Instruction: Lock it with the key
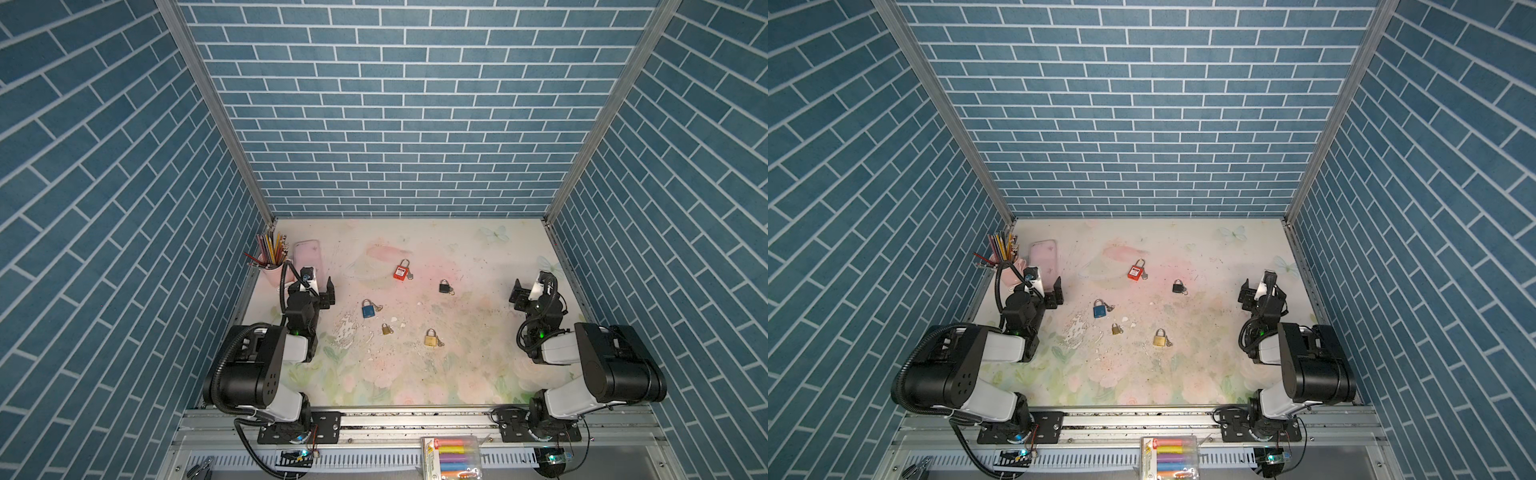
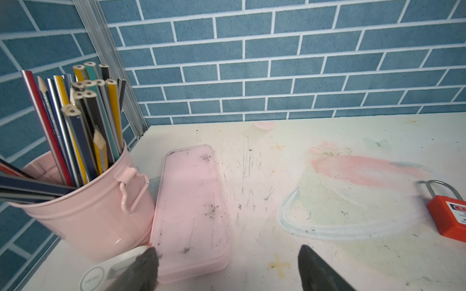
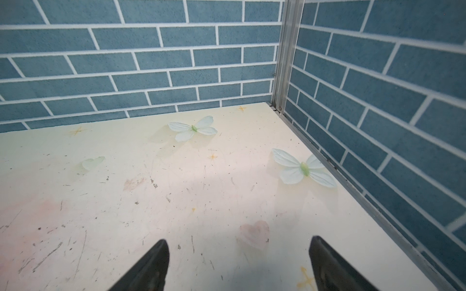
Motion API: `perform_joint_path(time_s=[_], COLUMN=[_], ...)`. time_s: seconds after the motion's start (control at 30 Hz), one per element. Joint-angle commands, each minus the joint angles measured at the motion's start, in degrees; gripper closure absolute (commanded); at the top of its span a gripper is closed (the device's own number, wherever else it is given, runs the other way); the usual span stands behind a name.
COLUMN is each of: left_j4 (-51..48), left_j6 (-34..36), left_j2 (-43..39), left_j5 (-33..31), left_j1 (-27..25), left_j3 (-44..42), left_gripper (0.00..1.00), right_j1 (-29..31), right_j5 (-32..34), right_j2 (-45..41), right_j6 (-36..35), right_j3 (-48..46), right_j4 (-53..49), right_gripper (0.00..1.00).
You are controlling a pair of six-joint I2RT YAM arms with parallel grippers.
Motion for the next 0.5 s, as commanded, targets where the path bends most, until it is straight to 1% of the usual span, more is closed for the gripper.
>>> perform_joint_path(time_s=[0.0, 0.47], left_j4=[0.7, 0.0], left_j6=[0.1, 0.2], left_j2=[-0.1, 0.3], left_j5=[0.3, 0.4], left_j1=[0.0, -0.1], left_j3=[0.0, 0.7], left_gripper=[0.13, 0.13], right_j1=[-0.2, -0.2], right_j5=[-0.6, -0.5], right_j2=[-0.5, -0.6], right_j6=[-1.1, -1.1], right_j3=[0.2, 0.2], right_j4=[0.5, 0.4], right_gripper=[0.12, 0.10])
